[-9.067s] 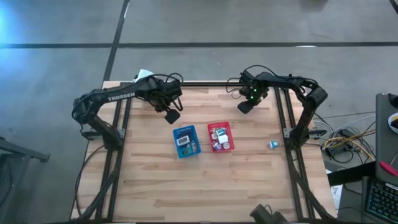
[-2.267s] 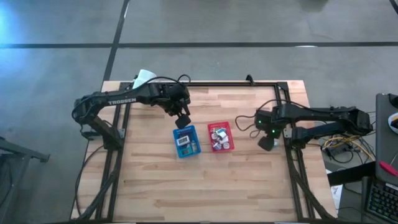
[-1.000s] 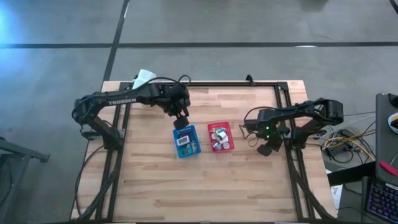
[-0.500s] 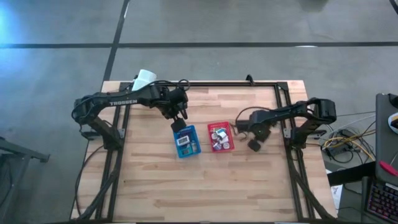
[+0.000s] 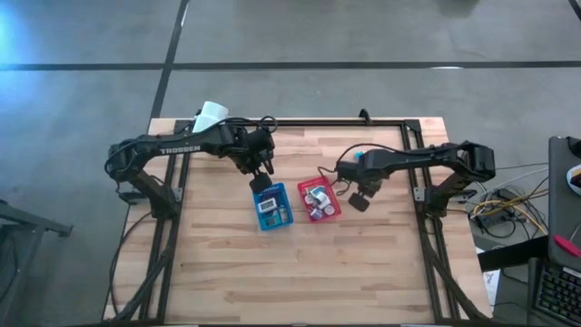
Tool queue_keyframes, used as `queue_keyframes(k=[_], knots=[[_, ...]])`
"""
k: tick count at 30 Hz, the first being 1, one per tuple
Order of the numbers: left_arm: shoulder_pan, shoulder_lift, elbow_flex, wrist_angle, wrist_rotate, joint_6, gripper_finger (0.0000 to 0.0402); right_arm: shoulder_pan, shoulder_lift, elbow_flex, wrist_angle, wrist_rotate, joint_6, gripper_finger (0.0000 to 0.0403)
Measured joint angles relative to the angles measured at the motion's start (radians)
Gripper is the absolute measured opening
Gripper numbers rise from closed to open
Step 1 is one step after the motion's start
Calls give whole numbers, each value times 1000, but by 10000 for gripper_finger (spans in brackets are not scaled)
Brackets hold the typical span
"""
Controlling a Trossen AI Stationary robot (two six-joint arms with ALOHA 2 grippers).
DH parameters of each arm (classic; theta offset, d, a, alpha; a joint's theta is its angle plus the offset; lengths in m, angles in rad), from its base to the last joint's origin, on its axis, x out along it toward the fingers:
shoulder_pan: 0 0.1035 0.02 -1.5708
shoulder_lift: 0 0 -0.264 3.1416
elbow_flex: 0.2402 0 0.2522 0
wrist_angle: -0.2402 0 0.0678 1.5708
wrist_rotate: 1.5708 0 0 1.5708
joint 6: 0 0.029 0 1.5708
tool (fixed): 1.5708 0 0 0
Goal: Pick & Place Office items
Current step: Put the blue charger adapter into the red bin
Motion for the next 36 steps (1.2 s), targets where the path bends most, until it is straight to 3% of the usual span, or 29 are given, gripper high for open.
queue_keyframes(k=[6,15,26,36], knots=[[0,0,0,1,0,2,332,-7,0,56,-131,70,14,8],[0,0,0,5,-1,3,332,-122,-4,184,-1,90,-27,22],[0,0,0,9,-3,-17,332,-386,-5,251,28,-82,-73,158],[0,0,0,9,-2,-53,332,-445,-1,227,38,-132,-167,240]])
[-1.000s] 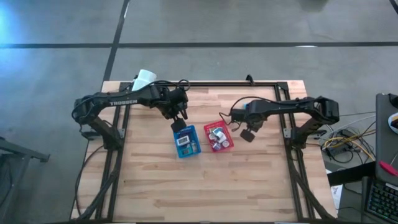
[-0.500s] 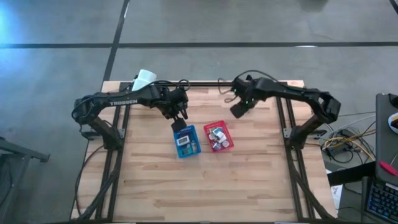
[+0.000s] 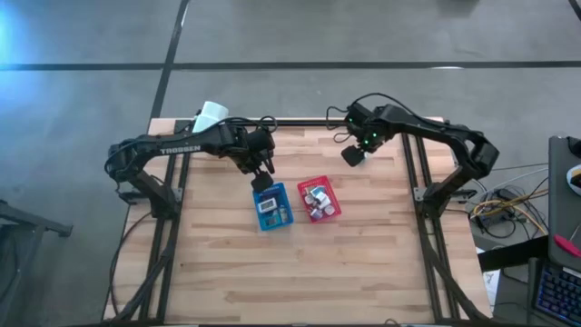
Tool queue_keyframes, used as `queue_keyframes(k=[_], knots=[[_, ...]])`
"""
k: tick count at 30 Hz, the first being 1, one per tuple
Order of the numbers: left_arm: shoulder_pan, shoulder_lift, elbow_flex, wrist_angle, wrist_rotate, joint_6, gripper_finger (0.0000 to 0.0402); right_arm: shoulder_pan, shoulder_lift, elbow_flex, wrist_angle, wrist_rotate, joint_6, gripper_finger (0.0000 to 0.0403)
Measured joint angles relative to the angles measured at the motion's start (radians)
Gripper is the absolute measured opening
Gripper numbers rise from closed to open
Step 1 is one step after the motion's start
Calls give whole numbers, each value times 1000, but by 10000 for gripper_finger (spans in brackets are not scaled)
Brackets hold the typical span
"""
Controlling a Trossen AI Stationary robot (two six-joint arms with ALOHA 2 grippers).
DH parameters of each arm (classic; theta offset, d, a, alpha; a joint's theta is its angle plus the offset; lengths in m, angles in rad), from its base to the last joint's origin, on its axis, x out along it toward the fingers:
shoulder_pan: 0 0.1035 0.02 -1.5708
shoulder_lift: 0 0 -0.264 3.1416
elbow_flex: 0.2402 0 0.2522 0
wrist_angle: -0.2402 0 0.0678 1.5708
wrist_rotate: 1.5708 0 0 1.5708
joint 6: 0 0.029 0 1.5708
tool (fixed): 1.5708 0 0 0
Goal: Pick & Place Office items
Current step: Put the blue charger adapter into the red bin
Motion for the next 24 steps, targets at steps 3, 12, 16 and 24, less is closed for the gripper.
queue_keyframes(k=[3,12,16,24], knots=[[0,0,0,0,0,-13,332,-13,7,-25,3,7,-15,249],[0,0,0,0,0,-36,332,-57,10,-93,69,19,-28,256],[0,0,0,0,0,-40,332,-56,10,-90,109,17,-32,254],[0,0,0,0,3,-50,332,-72,10,-104,132,3,-32,259]])
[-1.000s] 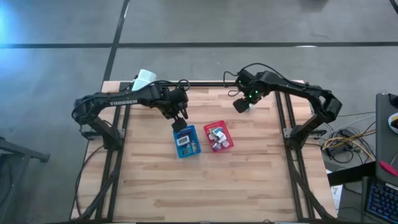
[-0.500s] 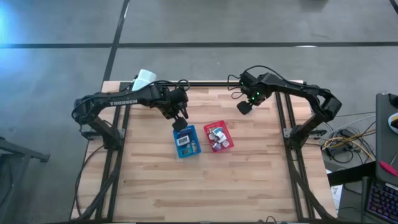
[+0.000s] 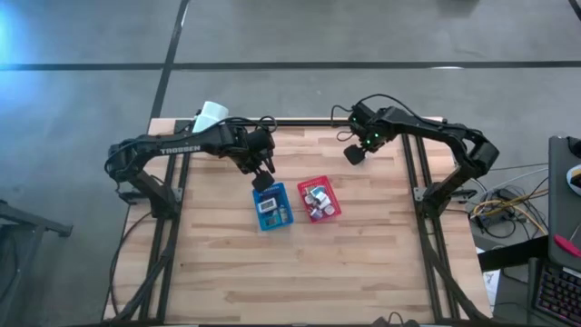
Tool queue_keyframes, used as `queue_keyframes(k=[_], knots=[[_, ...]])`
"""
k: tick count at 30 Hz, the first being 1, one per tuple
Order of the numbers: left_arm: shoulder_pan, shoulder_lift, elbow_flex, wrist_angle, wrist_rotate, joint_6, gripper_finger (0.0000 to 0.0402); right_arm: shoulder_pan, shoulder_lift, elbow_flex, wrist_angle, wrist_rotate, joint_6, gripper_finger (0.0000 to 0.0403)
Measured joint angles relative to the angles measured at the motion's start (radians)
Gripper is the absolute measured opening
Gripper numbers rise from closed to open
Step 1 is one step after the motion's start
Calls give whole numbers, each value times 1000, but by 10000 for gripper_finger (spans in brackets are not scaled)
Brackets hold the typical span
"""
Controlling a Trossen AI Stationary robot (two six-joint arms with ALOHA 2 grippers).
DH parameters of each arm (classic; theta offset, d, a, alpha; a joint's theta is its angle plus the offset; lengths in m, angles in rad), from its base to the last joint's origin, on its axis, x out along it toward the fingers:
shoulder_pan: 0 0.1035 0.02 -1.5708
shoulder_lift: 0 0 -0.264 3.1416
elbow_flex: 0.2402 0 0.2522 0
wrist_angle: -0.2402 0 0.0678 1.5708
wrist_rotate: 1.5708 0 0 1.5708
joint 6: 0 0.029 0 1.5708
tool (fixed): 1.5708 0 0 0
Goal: Pick & Place Office items
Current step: Put the blue charger adapter into the red bin
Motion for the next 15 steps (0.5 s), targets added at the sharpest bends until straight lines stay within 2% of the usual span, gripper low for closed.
queue_keyframes(k=[10,15], knots=[[0,0,0,0,0,-20,332,-19,0,-33,26,-25,-53,299],[0,0,0,0,0,-39,332,-19,0,-50,31,-36,-119,306]])
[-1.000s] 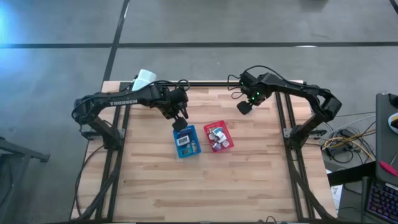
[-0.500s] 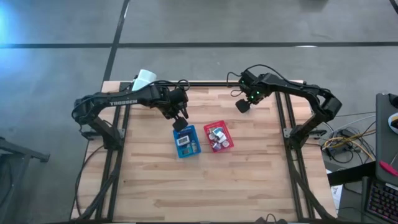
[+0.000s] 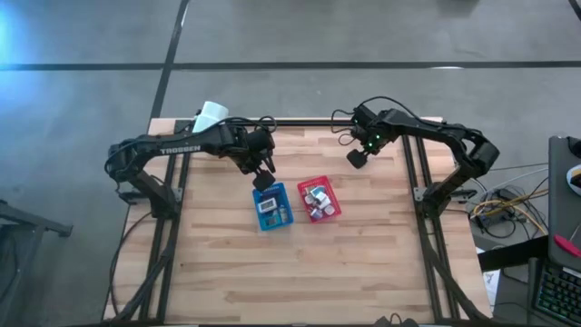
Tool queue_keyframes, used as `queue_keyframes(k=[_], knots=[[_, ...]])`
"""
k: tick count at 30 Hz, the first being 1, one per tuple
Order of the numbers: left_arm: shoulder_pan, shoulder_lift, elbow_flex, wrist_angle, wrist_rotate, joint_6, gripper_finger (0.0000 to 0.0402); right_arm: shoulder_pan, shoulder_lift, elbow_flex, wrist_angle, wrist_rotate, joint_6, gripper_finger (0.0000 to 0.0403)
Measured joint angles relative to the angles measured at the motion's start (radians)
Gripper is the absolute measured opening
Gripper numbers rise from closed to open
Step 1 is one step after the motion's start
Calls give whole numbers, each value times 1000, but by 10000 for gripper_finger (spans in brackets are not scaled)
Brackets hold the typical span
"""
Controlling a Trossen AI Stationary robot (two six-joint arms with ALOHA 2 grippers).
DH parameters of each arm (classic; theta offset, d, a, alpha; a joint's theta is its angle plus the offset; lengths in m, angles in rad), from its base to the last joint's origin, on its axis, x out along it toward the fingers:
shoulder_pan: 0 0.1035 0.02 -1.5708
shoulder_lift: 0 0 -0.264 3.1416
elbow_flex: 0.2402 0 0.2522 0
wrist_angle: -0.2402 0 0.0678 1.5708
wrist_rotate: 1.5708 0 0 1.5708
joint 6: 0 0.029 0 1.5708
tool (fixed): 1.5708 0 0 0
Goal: Pick & Place Office items
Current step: Put the blue charger adapter into the red bin
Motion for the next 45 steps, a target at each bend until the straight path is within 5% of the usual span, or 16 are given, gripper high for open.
queue_keyframes(k=[12,24,45], knots=[[0,0,0,0,0,-66,332,0,20,-10,3,-6,-242,290],[-6,0,0,0,0,-175,332,1,174,15,-53,15,-491,299],[-13,0,0,0,0,-201,332,1,183,154,-67,46,-547,287]])
